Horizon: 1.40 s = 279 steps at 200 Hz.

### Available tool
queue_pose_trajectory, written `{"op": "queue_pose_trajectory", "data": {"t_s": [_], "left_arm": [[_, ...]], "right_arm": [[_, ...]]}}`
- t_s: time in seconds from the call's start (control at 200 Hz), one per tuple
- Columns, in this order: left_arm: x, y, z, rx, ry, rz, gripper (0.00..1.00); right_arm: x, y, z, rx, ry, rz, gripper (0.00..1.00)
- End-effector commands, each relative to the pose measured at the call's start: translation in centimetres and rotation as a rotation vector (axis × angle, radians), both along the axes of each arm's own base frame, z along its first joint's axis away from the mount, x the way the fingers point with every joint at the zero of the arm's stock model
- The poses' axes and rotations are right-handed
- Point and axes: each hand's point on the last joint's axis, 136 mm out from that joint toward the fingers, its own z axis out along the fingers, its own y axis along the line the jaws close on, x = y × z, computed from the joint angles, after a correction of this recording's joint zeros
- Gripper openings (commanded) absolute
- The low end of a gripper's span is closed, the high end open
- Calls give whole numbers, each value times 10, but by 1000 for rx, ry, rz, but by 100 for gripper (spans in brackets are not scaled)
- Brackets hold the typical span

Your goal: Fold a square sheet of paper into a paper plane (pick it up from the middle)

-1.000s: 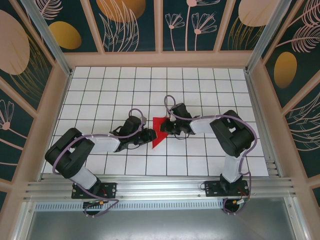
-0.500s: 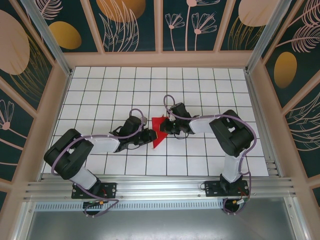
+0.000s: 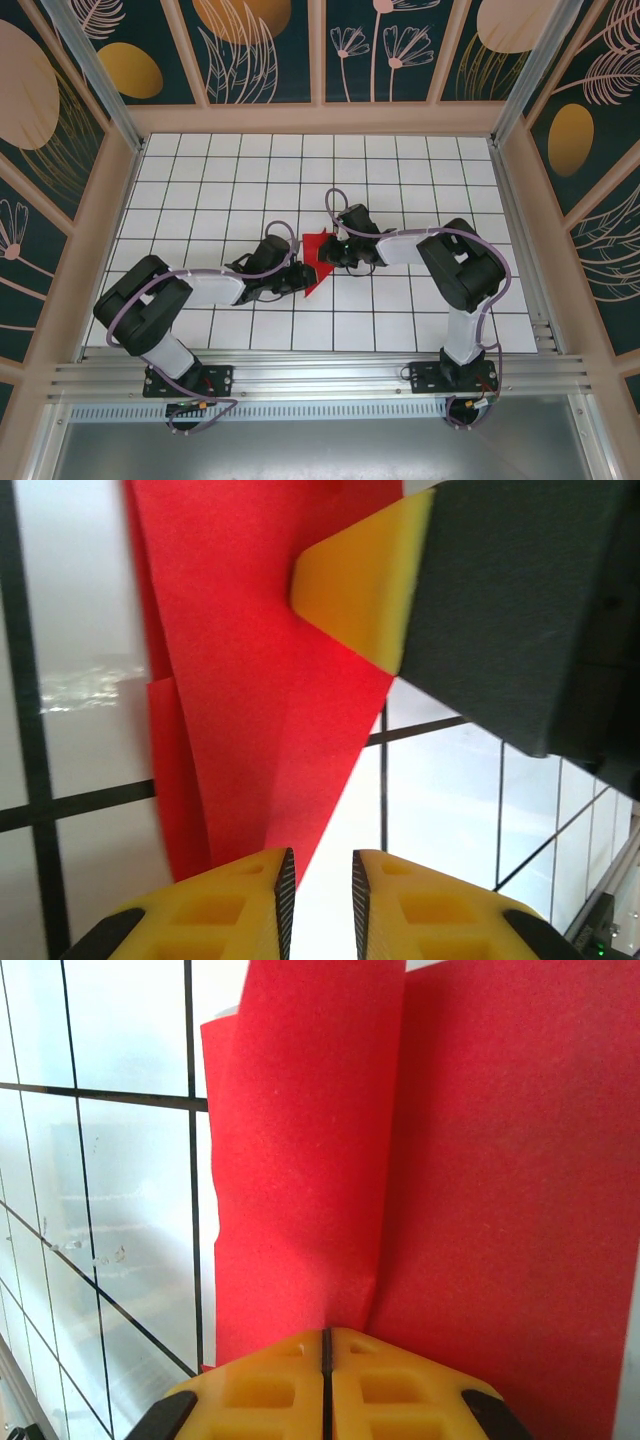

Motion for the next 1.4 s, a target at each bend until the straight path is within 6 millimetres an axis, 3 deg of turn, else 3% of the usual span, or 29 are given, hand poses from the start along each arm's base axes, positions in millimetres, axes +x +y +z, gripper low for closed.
{"op": "queue_pose_trajectory", "data": {"t_s": [0.0,0.44,0.826,1.391], "left_arm": [[-2,9,-12,70,14,4,25],[-12,19,-23,112,43,2,23],[-1,1,21,-2,-51,-27,22],[-19,17,-19,111,50,-24,21]], "right_arm": [[-8,-12,-26,-92,58,-20,9],[-9,-13,-32,-105,74,-21,9],[-10,-13,-33,-109,77,-20,9],[-12,-13,-38,-120,93,-18,9]]}}
